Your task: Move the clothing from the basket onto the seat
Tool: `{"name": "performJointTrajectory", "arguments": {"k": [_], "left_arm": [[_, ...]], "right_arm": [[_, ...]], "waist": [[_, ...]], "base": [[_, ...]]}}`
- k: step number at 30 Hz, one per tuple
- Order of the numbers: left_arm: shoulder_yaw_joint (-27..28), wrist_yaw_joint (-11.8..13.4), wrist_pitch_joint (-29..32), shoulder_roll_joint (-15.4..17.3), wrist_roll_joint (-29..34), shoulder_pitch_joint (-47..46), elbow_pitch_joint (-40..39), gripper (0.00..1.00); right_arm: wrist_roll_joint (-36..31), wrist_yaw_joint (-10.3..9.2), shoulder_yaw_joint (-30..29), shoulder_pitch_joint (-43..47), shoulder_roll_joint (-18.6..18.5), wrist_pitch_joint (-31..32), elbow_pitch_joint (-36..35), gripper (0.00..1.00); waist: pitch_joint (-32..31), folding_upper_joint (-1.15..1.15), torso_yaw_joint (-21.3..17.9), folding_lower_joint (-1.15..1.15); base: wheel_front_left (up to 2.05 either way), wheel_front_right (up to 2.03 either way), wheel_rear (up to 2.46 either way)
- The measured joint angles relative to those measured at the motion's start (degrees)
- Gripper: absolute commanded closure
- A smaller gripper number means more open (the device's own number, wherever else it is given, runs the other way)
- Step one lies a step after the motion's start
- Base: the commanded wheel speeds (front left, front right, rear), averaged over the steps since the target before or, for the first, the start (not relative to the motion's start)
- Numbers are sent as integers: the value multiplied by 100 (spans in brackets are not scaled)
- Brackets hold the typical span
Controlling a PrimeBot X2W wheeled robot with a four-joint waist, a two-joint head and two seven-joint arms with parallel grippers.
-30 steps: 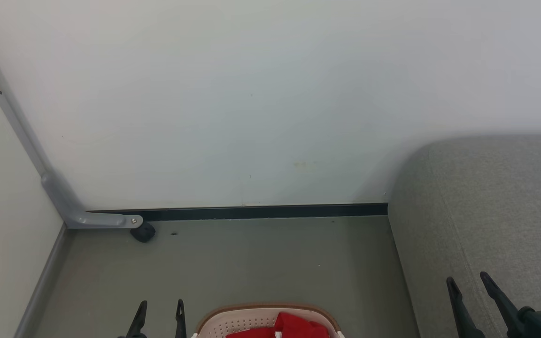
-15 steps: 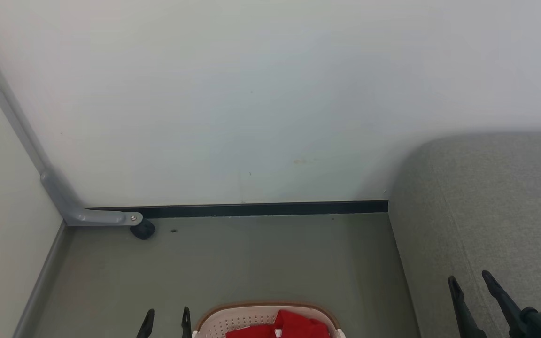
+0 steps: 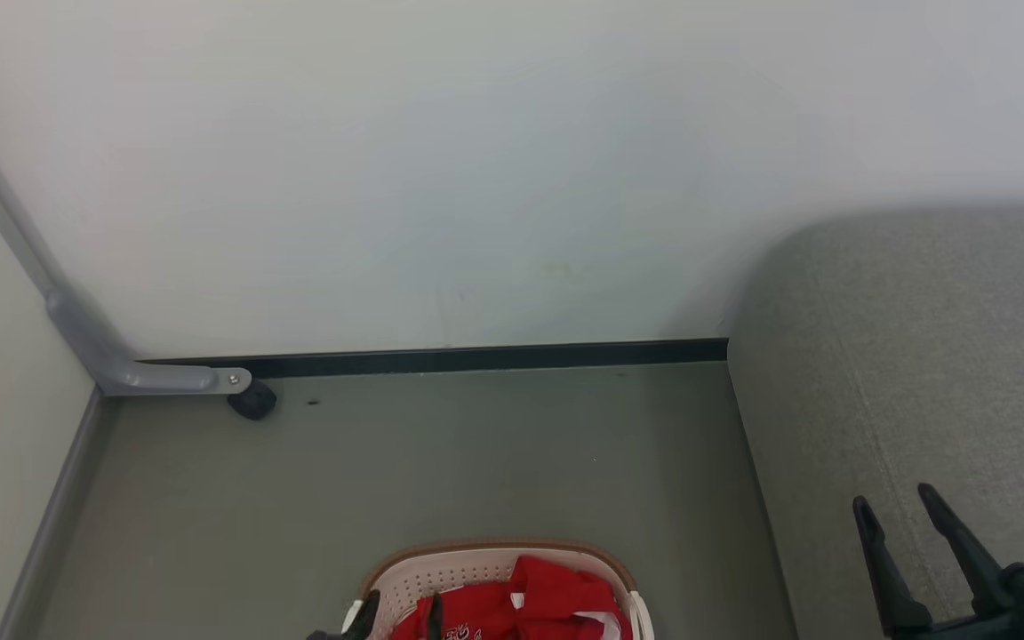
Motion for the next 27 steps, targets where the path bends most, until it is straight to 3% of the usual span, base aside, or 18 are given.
{"name": "performJointTrajectory", "arguments": {"k": [18, 27], "left_arm": [[-1626, 0, 0, 0, -1488, -1674, 999, 0], [-2125, 0, 67, -4, -2037, -2270, 1462, 0]], "right_arm": [[338, 247, -388, -640, -278, 0, -733, 0], [590, 294, -480, -956, -445, -2, -994, 0]], "waist": [[1231, 0, -347, 1], [1876, 0, -539, 1]], "base": [[0, 0, 0], [0, 0, 0]]}}
